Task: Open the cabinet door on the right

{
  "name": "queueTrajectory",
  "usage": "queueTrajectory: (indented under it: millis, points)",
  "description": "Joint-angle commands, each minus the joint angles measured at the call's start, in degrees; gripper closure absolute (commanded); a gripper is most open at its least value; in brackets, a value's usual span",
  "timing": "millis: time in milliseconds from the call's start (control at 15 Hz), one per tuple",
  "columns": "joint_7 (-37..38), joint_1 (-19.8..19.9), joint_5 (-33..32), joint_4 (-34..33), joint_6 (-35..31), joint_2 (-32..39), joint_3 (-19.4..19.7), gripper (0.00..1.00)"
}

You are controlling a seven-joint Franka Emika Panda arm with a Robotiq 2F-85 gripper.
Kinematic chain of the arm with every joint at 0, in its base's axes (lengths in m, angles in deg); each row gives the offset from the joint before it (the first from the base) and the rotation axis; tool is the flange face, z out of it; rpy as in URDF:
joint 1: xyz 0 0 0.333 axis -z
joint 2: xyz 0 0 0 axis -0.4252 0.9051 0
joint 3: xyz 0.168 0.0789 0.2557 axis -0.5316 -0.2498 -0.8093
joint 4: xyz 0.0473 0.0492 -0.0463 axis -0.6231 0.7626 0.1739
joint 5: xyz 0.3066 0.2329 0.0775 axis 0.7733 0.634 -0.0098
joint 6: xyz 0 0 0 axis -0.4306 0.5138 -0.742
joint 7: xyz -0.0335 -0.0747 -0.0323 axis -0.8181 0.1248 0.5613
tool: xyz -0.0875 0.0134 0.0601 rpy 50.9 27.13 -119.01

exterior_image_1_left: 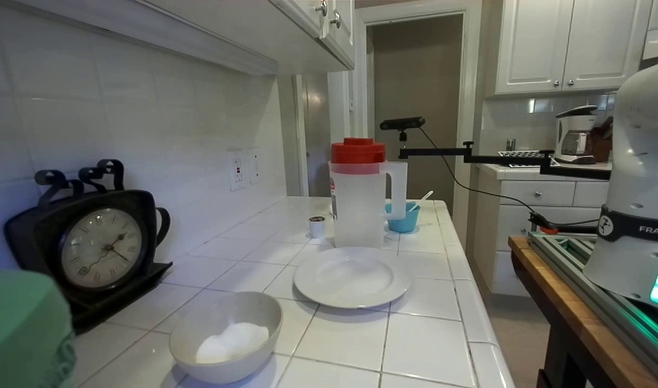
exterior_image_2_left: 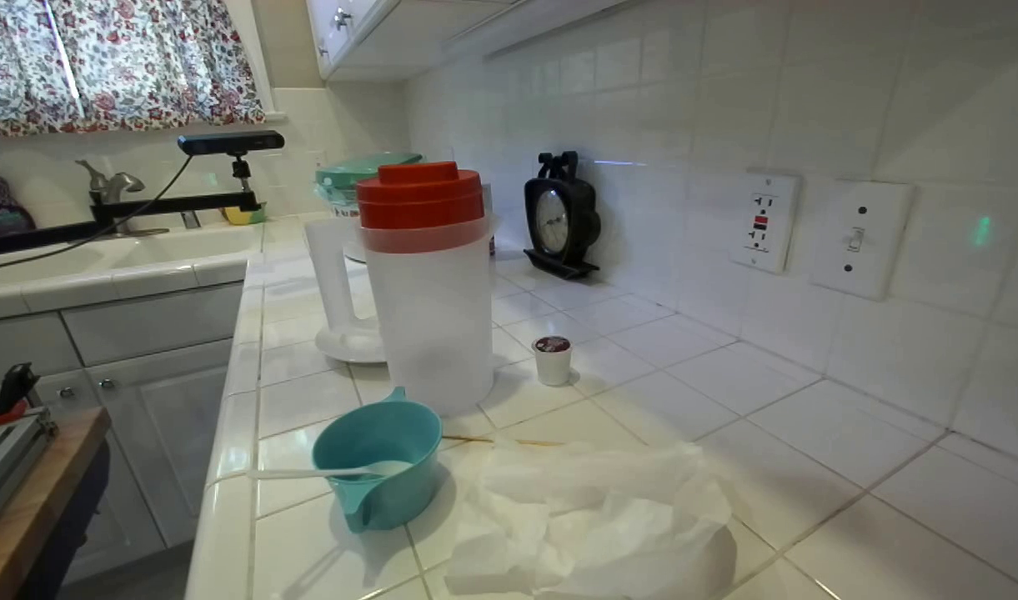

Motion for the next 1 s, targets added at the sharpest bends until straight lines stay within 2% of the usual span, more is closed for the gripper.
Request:
queueTrajectory:
  millis: [0, 467, 933]
  points:
    - [6.81, 3.17, -3.98, -1.42, 1.26, 1.82, -2.42, 0.00]
    - [16.09, 5.38, -9.24, -3.09, 0.10, 6.30, -3.73, 0.00]
    - [25.16, 3.78, -17.74, -7.98, -0.76, 12.72, -2.60, 0.00]
